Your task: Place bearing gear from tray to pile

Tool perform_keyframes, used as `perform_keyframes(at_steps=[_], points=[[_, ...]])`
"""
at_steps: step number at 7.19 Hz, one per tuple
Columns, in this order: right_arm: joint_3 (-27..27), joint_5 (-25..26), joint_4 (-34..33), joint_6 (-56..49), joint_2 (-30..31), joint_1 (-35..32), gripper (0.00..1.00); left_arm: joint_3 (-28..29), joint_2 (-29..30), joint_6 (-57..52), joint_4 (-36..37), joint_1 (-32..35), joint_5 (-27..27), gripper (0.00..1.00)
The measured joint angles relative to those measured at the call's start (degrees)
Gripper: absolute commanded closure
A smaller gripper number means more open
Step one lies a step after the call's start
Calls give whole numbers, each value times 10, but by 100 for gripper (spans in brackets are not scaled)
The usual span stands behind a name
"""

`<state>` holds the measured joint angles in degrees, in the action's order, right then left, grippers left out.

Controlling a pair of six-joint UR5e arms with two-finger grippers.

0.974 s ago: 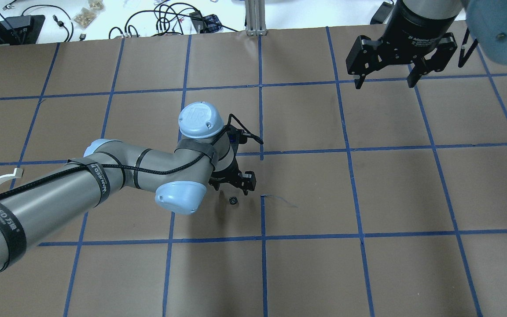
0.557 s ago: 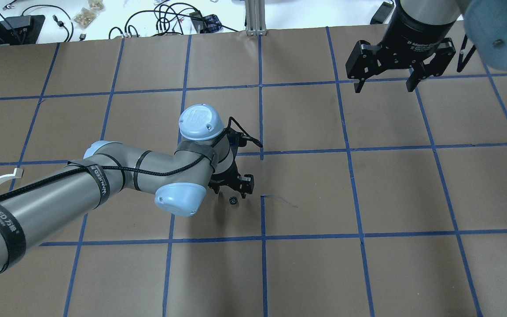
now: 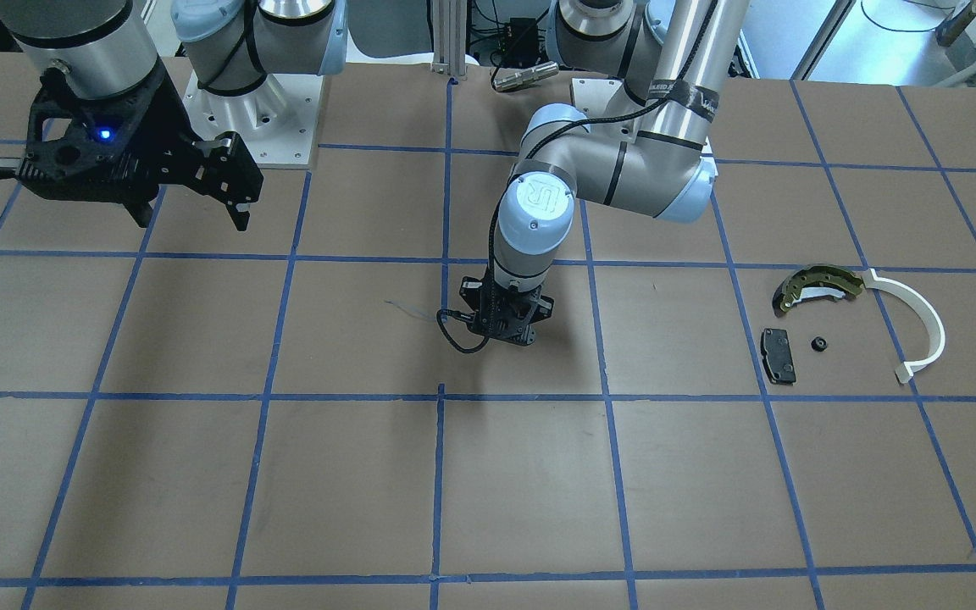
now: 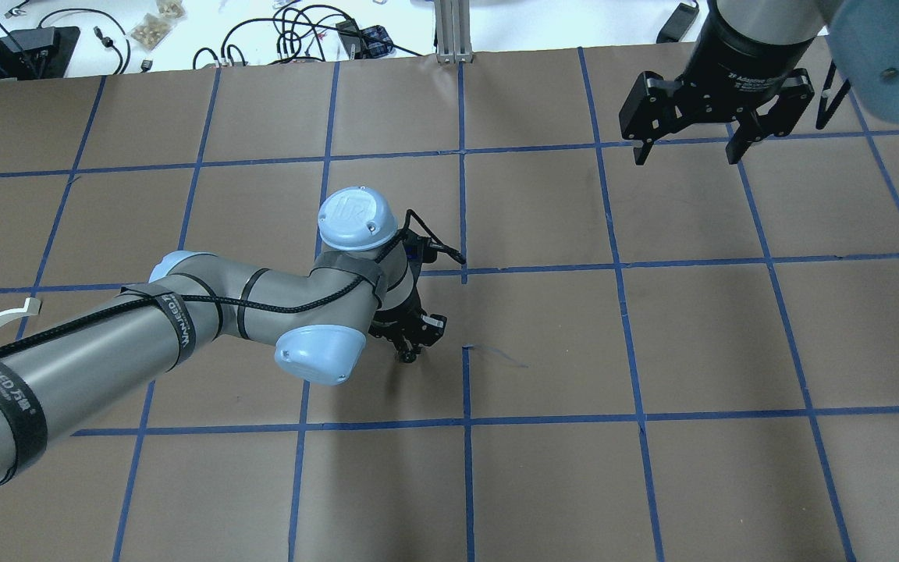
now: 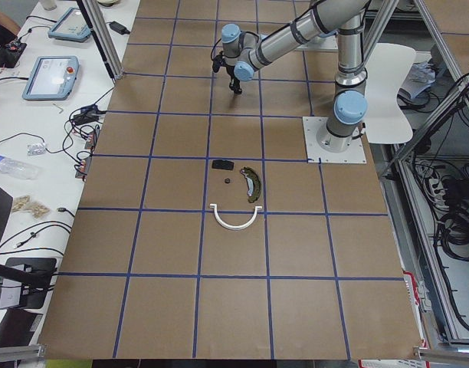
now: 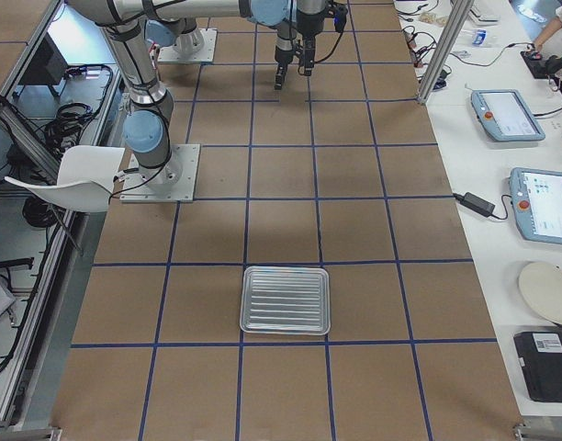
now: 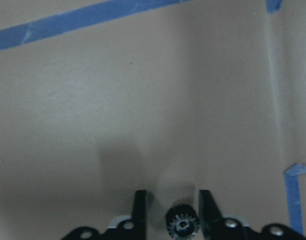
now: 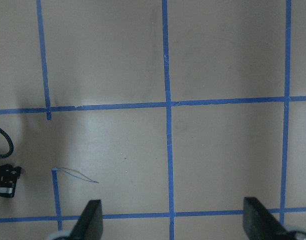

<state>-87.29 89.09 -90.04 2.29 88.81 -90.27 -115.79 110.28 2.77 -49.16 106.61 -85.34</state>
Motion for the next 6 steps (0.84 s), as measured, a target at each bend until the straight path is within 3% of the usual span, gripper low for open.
perform_keyframes(at_steps=[6], points=[[0, -1, 0, 0, 0, 1, 0, 24, -18, -5, -35, -20, 4, 100]])
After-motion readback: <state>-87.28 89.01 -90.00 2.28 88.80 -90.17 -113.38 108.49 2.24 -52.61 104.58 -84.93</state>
